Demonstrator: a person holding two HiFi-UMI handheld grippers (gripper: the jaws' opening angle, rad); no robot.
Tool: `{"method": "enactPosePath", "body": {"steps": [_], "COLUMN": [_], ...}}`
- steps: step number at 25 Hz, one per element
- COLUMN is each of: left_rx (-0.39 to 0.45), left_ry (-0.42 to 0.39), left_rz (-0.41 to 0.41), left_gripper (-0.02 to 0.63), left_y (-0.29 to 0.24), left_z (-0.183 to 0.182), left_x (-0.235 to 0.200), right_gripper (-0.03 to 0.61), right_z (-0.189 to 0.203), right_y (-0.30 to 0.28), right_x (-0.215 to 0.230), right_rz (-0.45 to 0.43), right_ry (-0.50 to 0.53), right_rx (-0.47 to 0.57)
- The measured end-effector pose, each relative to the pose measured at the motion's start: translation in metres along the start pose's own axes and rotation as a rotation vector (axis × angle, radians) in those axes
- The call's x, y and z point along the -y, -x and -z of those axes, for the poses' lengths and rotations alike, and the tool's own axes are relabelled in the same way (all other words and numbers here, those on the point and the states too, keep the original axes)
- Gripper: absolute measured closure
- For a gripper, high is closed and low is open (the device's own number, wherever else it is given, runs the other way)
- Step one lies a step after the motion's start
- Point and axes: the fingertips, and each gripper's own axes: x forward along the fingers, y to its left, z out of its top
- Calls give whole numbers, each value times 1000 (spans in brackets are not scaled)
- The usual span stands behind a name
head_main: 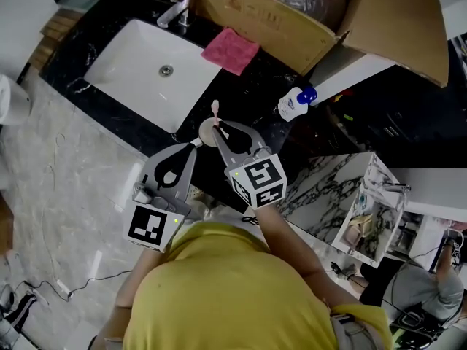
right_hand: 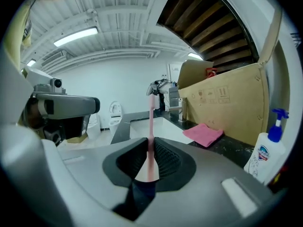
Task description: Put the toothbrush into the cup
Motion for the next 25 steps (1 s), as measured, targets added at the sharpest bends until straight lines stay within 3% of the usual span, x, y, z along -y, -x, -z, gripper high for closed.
{"method": "enactPosePath", "body": {"steps": [6,9,15,21,25], "left_rx": [-7,-9,-1,55,111], "left_ry": [-4,-7,-13,-50,-86], "left_rz": [-7,-13,-8,-5,-30], "left_gripper": [614,614,614,614,614], "left_y": [-2,-2,-9,-22,-28], "left_z": [0,-1,-4,-24,-53], "left_x": [0,-1,-2,7,10], "right_gripper": [510,431,422,562,571], "right_z": [17,18,8,-31,-64], "right_y": [-5,-3,13,62,105], "right_x": [2,7,24,53,70], "right_rz": [-4,23,110,290,381], "right_ry": [19,14,18,46,51], "right_rx": [-100,-108,-58,100,212]}}
